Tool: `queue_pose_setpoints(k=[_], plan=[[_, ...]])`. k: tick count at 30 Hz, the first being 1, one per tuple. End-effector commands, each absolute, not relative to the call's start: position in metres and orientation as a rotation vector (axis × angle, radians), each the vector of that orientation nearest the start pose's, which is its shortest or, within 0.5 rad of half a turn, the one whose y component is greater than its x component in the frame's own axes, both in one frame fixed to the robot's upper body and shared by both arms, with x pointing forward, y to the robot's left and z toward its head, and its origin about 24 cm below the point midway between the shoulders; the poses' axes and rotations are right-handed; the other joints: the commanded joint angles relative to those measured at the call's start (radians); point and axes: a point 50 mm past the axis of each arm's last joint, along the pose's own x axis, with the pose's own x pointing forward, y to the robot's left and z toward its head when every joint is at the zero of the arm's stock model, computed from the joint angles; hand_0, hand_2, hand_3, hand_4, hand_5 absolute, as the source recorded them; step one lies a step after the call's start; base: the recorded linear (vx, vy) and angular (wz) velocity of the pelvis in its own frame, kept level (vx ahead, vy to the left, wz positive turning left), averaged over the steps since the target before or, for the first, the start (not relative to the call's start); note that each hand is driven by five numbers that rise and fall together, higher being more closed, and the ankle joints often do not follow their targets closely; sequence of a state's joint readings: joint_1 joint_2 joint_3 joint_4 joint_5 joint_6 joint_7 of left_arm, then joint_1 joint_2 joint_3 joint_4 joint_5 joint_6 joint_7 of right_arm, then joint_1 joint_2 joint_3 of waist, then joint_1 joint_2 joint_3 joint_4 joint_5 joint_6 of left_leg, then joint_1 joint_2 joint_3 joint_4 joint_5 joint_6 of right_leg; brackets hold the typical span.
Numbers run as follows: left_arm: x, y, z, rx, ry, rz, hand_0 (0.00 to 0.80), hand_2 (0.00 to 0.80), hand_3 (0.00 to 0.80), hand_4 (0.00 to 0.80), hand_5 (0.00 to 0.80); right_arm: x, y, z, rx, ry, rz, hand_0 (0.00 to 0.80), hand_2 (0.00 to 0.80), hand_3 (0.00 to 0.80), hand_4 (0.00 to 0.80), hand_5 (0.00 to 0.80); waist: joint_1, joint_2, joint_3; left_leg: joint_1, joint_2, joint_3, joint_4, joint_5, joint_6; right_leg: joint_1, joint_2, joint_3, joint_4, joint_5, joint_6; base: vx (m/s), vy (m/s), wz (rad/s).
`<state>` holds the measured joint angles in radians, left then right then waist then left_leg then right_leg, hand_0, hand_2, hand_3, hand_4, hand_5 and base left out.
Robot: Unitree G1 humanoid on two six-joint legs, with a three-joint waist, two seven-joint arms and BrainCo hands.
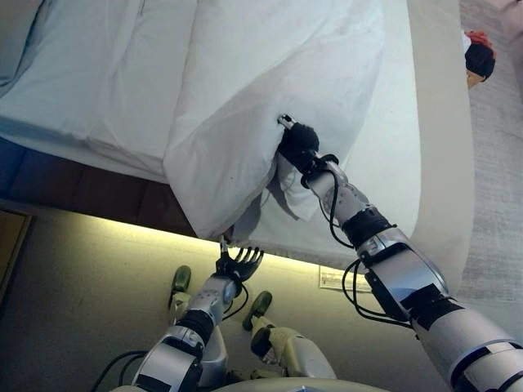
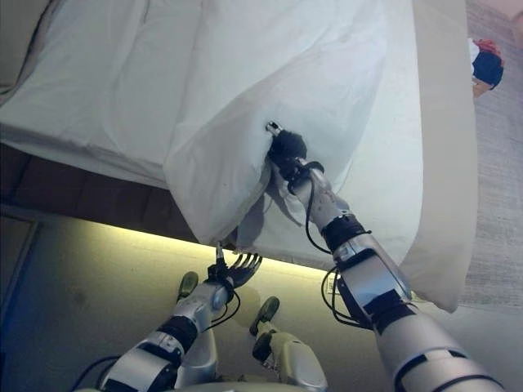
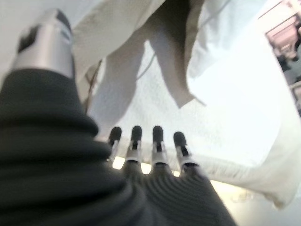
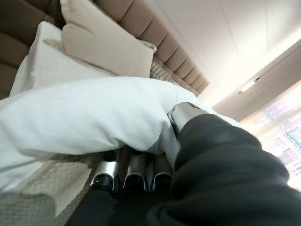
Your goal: Make the bed neatly
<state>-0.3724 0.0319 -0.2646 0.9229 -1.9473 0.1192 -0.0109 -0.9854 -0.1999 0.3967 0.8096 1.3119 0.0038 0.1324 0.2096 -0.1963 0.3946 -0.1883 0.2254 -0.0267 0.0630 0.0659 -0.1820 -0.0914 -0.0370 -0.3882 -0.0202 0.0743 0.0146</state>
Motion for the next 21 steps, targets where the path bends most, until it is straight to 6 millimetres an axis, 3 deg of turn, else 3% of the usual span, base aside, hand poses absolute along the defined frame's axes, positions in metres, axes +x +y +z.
queue_pose_setpoints(k=[1,4,9,18,21], plan=[[0.289,0.046,-0.030,-1.757,0.613,-0.045,0.000,0.000,0.000,0.000,0.000,0.374,-0.028,0.249,0.769,-0.250,0.791,0.800,0.800,0.800,0.800,0.800,0.016,-0.036,-0.020,-0.006,0.006,0.035,-0.033,-0.012,0.051,0.033,-0.097,0.044,0.077,-0.042,0.112,-0.044,0.056,-0.07],[0.317,0.051,0.001,-1.809,0.428,-0.163,0.000,0.000,0.000,0.000,0.000,0.367,-0.020,0.247,0.760,-0.234,0.829,0.800,0.800,0.800,0.800,0.800,-0.012,-0.044,-0.021,-0.016,0.015,0.038,-0.011,-0.018,0.050,0.015,-0.093,0.054,0.097,-0.052,0.106,-0.042,0.060,-0.11],[0.341,0.054,0.041,-1.852,0.222,-0.338,0.000,0.000,0.000,0.000,0.000,0.361,-0.017,0.235,0.758,-0.189,0.877,0.800,0.800,0.800,0.800,0.800,-0.048,-0.053,-0.028,-0.017,0.014,0.041,-0.006,-0.024,0.050,0.004,-0.089,0.068,0.105,-0.060,0.102,-0.012,0.056,-0.07],[0.368,0.084,0.101,-1.840,-0.089,-0.516,0.000,0.000,0.000,0.000,0.000,0.345,-0.018,0.211,0.791,-0.161,0.931,0.800,0.800,0.800,0.800,0.800,-0.068,-0.079,-0.033,-0.028,0.018,0.054,0.011,-0.019,0.052,-0.009,-0.088,0.056,0.115,-0.054,0.094,-0.027,0.028,-0.03],[0.371,0.096,0.110,-1.830,-0.166,-0.508,0.000,0.000,0.000,0.000,0.000,0.344,-0.023,0.204,0.812,-0.160,0.910,0.800,0.800,0.800,0.800,0.800,-0.065,-0.085,-0.037,-0.020,0.017,0.053,0.011,-0.027,0.052,-0.001,-0.085,0.054,0.110,-0.056,0.095,0.000,0.000,0.00]])
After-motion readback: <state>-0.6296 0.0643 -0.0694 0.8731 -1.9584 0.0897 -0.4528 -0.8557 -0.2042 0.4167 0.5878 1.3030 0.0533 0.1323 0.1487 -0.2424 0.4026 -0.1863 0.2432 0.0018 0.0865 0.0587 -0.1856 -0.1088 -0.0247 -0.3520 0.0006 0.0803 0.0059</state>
